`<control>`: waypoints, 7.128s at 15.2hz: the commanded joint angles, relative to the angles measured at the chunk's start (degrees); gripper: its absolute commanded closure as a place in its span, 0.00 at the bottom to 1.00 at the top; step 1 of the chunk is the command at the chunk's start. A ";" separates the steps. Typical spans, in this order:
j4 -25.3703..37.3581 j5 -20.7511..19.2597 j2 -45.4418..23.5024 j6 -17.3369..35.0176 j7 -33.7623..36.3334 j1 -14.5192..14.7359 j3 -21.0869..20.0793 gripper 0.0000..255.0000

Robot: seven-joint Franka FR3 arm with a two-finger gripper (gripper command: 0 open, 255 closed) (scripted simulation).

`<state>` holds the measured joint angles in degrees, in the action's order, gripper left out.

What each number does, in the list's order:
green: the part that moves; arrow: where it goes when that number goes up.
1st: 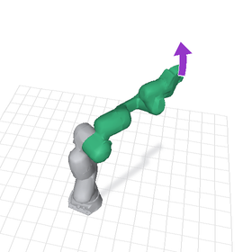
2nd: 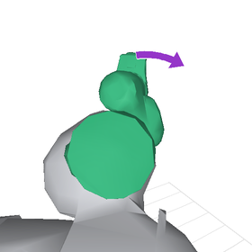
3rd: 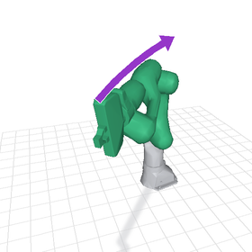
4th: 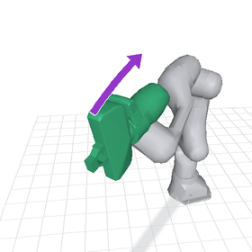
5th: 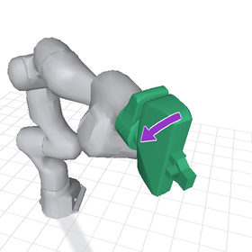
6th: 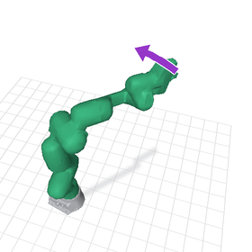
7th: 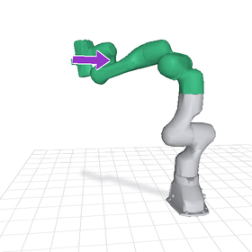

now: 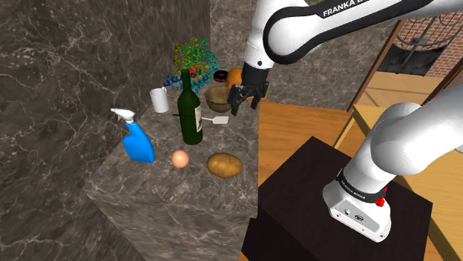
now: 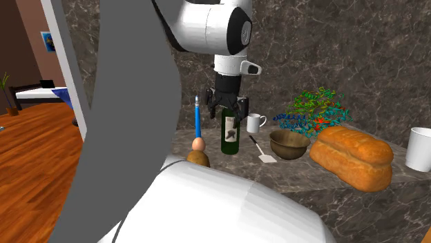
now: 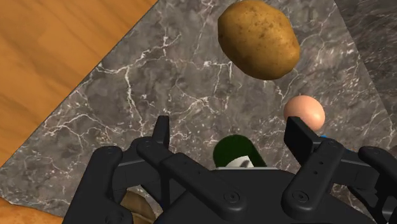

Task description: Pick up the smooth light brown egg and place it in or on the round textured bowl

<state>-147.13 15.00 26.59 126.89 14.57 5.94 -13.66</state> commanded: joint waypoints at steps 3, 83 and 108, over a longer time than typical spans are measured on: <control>1.13 1.22 -8.03 8.77 1.84 1.20 -3.14 0.00; 24.12 -4.79 -30.32 13.72 7.52 2.71 -6.02 1.00; 44.98 0.15 -43.77 -0.18 -24.92 -15.47 6.78 1.00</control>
<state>-103.63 15.07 -16.00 127.31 -9.16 -8.78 -7.29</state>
